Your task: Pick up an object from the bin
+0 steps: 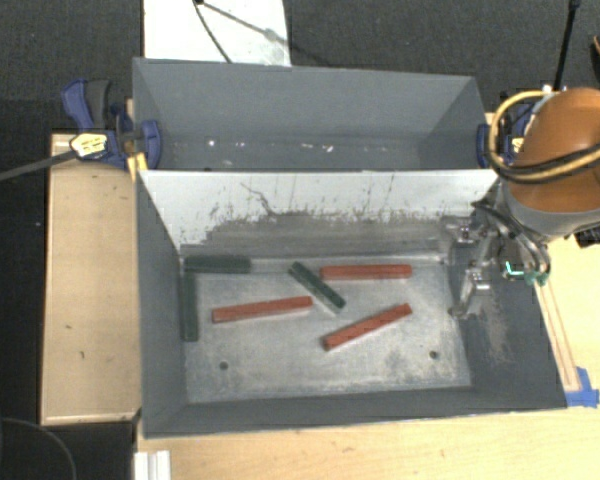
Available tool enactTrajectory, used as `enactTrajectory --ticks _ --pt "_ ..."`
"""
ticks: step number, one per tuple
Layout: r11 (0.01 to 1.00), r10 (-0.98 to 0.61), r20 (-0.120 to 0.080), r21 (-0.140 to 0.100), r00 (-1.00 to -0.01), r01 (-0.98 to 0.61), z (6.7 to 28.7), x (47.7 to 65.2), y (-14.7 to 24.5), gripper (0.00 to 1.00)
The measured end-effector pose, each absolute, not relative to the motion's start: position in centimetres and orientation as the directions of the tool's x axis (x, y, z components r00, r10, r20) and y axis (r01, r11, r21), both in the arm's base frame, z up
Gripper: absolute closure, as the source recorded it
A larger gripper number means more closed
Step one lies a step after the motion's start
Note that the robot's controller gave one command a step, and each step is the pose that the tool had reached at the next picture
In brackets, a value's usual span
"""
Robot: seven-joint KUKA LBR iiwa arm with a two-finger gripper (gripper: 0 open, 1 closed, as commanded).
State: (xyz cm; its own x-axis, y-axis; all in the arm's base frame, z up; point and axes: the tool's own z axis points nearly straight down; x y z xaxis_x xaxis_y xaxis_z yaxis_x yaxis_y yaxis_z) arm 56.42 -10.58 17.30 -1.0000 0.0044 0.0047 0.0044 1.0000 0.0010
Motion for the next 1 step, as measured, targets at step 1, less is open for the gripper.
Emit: enactTrajectory --ticks 1 --pt "0.998 -0.067 0.003 0.002 -0.998 -0.067 6.62 57.11 -6.97 0.0"
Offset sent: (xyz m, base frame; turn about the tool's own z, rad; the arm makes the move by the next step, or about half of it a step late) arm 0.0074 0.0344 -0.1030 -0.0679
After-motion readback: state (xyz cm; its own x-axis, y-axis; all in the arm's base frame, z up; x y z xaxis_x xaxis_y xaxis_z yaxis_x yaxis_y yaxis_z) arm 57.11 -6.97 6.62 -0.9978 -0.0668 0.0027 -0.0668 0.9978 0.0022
